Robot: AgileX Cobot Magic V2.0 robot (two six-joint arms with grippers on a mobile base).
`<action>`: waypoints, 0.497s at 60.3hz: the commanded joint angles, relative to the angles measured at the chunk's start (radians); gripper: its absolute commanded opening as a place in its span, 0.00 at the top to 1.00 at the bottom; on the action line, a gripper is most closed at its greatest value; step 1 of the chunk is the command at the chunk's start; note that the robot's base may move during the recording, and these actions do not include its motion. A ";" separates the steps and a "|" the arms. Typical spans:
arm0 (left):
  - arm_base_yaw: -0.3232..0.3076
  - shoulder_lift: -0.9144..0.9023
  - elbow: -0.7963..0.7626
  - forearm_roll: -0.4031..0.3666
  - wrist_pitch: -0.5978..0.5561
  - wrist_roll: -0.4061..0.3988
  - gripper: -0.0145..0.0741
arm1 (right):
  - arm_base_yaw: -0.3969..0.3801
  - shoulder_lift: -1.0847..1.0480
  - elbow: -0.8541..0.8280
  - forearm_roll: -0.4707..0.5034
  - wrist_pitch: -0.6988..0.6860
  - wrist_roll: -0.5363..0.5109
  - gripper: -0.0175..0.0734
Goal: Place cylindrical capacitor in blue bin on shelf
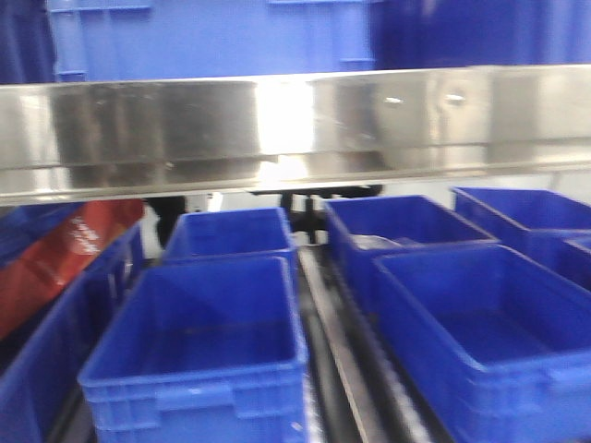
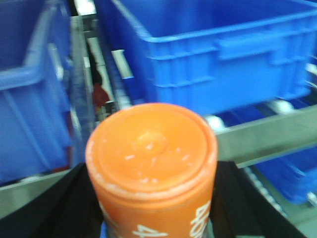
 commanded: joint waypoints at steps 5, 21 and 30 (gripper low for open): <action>-0.007 -0.002 -0.003 0.000 -0.019 -0.001 0.96 | 0.004 -0.001 -0.007 -0.006 -0.029 -0.004 0.99; -0.007 -0.002 -0.003 0.000 -0.019 -0.001 0.96 | 0.004 -0.001 -0.007 -0.006 -0.029 -0.004 0.99; -0.007 -0.002 -0.003 0.000 -0.019 -0.001 0.96 | 0.004 -0.001 -0.007 -0.006 -0.029 -0.004 0.99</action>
